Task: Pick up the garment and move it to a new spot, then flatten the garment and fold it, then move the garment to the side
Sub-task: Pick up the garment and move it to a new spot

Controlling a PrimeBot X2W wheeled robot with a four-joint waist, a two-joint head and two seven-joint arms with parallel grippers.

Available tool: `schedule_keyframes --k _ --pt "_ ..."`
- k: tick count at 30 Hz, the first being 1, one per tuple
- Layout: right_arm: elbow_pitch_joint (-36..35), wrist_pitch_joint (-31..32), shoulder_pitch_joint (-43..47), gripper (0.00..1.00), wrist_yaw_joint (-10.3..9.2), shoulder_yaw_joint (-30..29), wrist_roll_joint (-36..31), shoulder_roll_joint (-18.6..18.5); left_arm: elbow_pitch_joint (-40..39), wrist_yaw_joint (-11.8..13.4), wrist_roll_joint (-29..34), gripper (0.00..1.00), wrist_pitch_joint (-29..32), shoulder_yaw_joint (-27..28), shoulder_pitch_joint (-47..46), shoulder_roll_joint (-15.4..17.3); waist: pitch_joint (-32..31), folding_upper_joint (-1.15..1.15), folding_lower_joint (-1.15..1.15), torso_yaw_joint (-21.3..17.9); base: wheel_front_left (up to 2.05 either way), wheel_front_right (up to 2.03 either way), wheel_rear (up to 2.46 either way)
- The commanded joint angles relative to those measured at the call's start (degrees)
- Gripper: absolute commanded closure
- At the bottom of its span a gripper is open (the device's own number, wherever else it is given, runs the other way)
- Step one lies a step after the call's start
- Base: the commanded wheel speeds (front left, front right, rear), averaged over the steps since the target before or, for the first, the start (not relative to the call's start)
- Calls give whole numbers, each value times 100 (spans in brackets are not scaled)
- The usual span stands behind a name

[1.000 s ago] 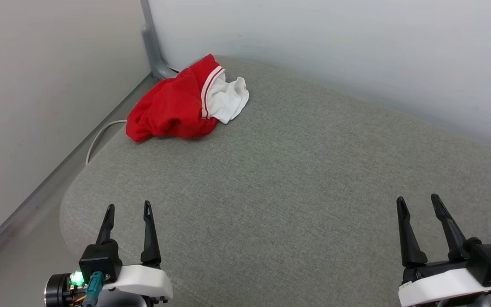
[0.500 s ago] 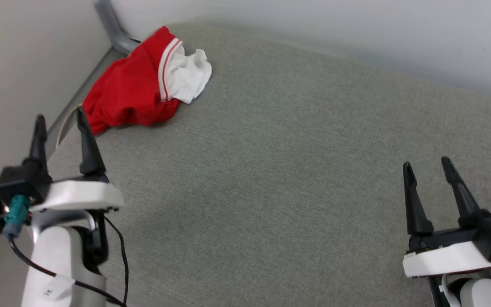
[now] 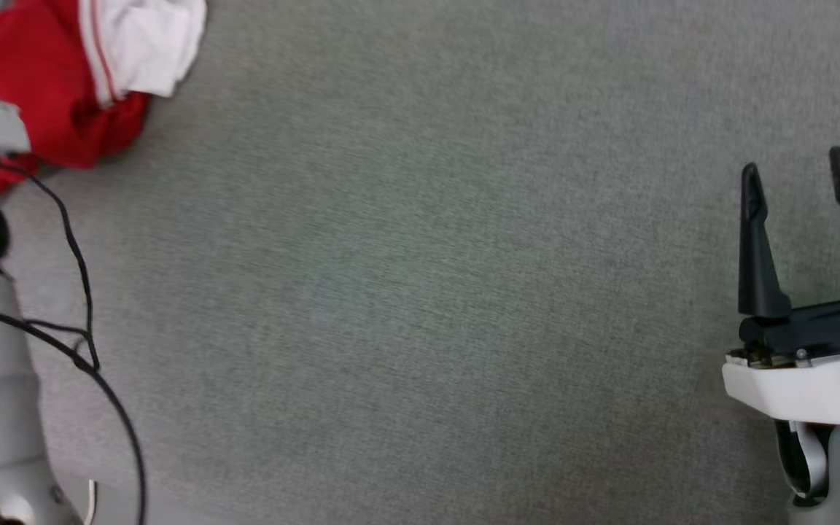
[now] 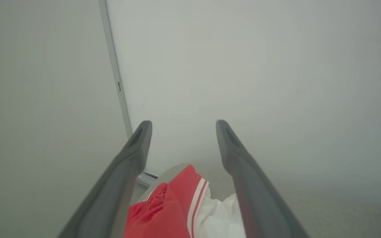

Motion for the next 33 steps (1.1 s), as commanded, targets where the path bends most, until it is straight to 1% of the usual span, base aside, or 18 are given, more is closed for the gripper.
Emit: schedule_keyframes --k 1,2,3,6,10,14,17,21,24,27,33 --pt "-103 -10 -107 0 -5 2 -55 4 205 -60 -123 0 190 7 -249 154 344 0 -2 -202 0 0 0" --pt "-159 -11 -137 0 -6 7 -78 4 384 -93 -206 0 382 -25 -374 260 407 0 -2 -224 0 0 0" --pt "-159 -11 -137 0 -6 7 -78 4 384 -93 -206 0 382 -25 -374 260 407 0 -2 -224 0 0 0" --pt "-308 -10 -156 0 -5 34 -119 4 830 -159 -474 0 983 -142 -740 556 571 0 -2 -268 0 0 0" --pt "-467 -10 -214 0 -5 67 -166 4 1344 -188 -948 0 1981 -321 -1103 886 758 0 -2 -311 0 0 0" --pt "-572 -10 -278 0 -6 98 -198 -12 1628 -189 -1388 0 2967 -681 -1276 1200 911 0 -2 -371 0 0 0" --pt "-662 -10 -308 0 -6 106 -217 -20 1792 -189 -1717 0 3705 -898 -1300 1439 1015 0 -2 -403 0 0 0" --pt "-748 -10 -339 0 -6 117 -218 -43 1932 -188 -2202 0 4609 -1141 -1209 1646 1121 0 -2 -442 0 0 0" --pt "-796 -10 -354 0 -6 121 -226 -53 1984 -187 -2544 0 5146 -1297 -1072 1706 1173 0 -2 -461 0 0 0" --pt "-817 -10 -382 0 -5 119 -221 -55 2053 -188 -2724 0 5479 -1474 -875 1723 1231 0 -2 -467 0 0 0" --pt "-801 -10 -402 0 -6 156 -182 -63 2237 -188 -2871 0 5635 -1834 -505 1580 1303 0 -2 -505 0 0 0"
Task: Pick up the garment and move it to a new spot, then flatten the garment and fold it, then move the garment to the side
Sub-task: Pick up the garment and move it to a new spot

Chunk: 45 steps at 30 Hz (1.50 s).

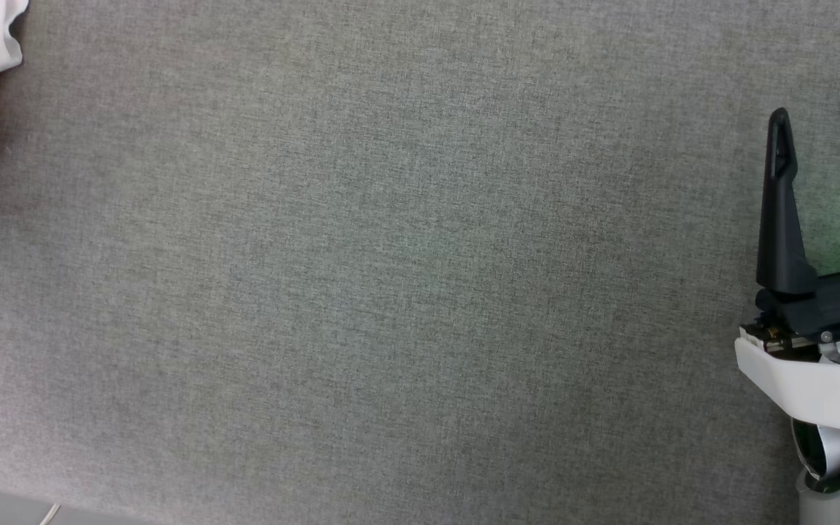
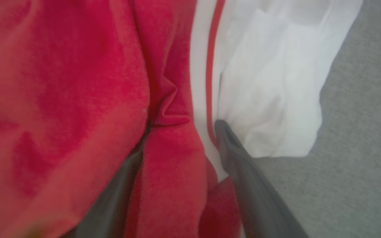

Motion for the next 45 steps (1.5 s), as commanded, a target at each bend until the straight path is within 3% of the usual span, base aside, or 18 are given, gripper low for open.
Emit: schedule_keyframes --k 1,2,11,20,26,31,45 --pt "-6 -10 -76 0 -6 13 34 -18 276 4 23 56 203 -250 565 -298 -3 0 0 -11 0 0 0" --pt "0 -10 -78 0 -6 16 41 -16 286 4 2 100 173 -299 583 -286 -13 0 0 -18 0 0 0" --pt "132 -10 63 0 -6 65 135 17 -217 4 153 100 -466 -729 53 251 -494 0 0 6 0 0 0" --pt "365 -10 220 0 -6 87 373 49 -1350 4 -41 100 -705 -1807 -171 588 -1306 0 0 -76 0 0 0" --pt "463 -10 328 0 -6 -24 605 52 -2133 4 -66 100 -697 -2673 -320 612 -1654 0 0 -255 0 0 0" --pt "537 -10 355 0 -6 -89 775 53 -2713 3 -20 100 -693 -3346 -481 422 -1836 0 0 -492 0 0 0" --pt "665 -11 243 0 -6 -297 1216 52 -3411 3 -31 100 -705 -5499 -1247 -816 -1972 0 0 -1426 0 0 0"
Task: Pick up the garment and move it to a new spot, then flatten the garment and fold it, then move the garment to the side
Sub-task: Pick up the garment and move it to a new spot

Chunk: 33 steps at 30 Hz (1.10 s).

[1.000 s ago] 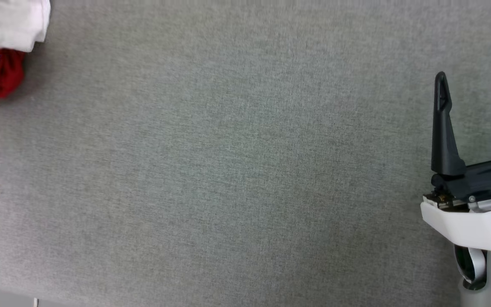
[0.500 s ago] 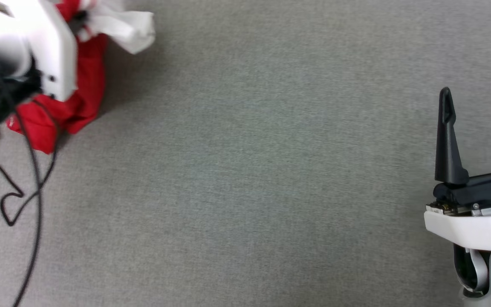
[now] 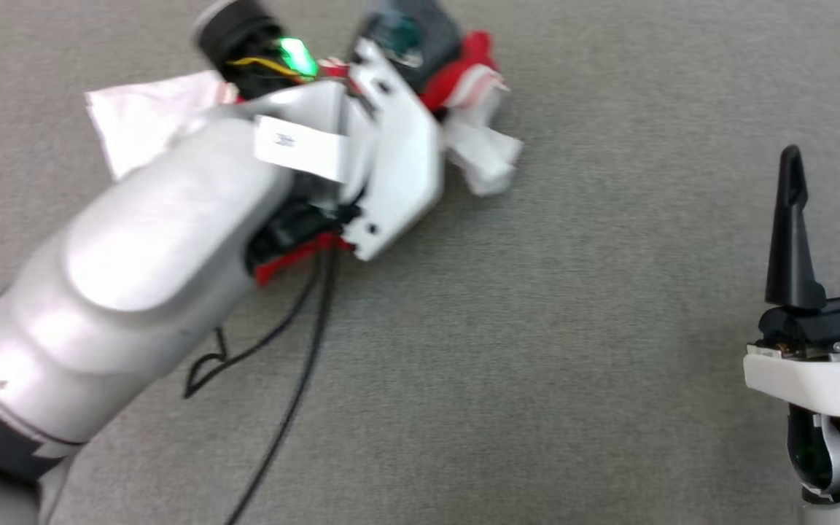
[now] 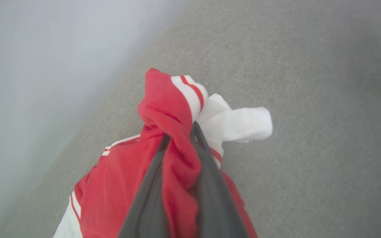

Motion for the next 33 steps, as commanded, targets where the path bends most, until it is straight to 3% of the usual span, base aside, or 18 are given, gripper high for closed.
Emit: schedule_keyframes --k 1,7,12,21,26,31,32,33 --pt "19 -11 -48 0 -6 -29 72 16 -30 3 -46 100 -53 -171 -184 -132 -6 0 0 -209 0 0 0" --pt "47 -10 -44 0 -5 -102 202 16 -8 3 -277 100 -360 -945 -720 -657 6 0 0 -562 0 0 0" --pt "42 -10 -59 0 -5 -193 272 17 131 3 -503 100 -683 -1457 -952 -895 20 0 0 -714 0 0 0" --pt "32 -10 -112 0 -5 -177 370 16 902 3 -747 100 -845 -1866 -118 -864 157 0 0 -857 0 0 0" --pt "64 -10 -155 0 -5 -169 400 17 1356 3 -467 100 -617 -1885 576 -796 236 0 0 -897 0 0 0" --pt "110 -10 -118 0 -5 -198 353 16 1625 -2 -452 100 -800 -1944 940 -850 191 0 0 -835 0 0 0" --pt "121 -10 -97 0 -5 -189 330 16 1669 -2 -448 57 -951 -1935 907 -883 156 0 0 -810 0 0 0" --pt "135 -11 -76 0 -6 -179 320 16 1727 -1 -432 0 -1157 -1919 854 -929 106 0 0 -786 0 0 0"
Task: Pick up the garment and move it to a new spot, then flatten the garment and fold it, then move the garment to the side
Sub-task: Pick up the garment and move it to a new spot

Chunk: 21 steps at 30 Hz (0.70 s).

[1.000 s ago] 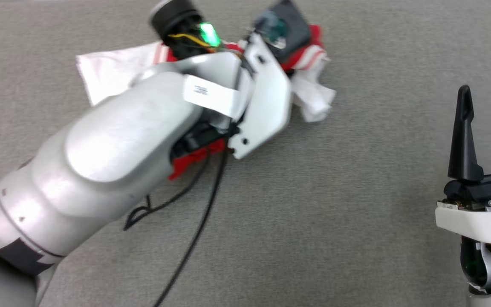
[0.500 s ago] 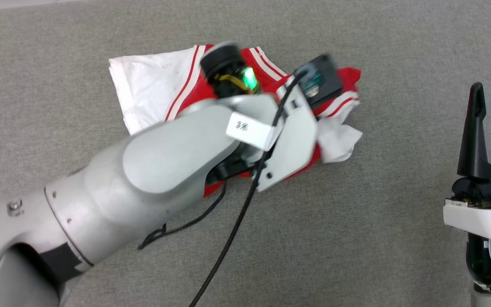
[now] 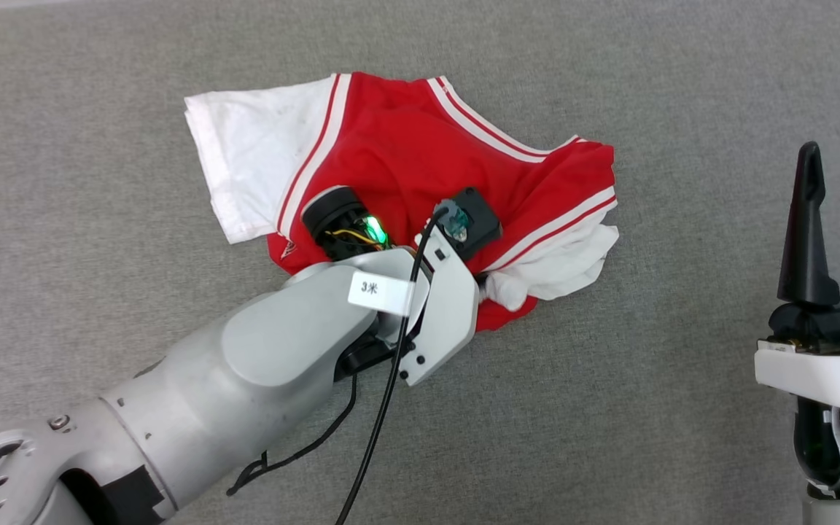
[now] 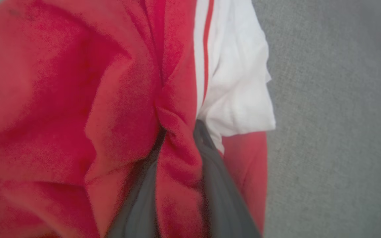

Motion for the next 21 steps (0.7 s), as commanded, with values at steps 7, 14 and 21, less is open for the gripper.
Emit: schedule_keyframes --k 7,14,21 --pt "111 -10 265 0 -4 56 -134 14 308 97 170 0 -1737 264 30 -323 -560 0 0 285 0 0 0" --pt "259 -10 579 0 -4 79 -223 14 193 806 390 0 -3119 732 358 -156 -1025 0 0 581 0 0 0" --pt "415 -10 885 0 -4 54 -268 13 -188 1824 579 0 -3874 1251 1064 321 -1403 0 0 832 0 0 0"
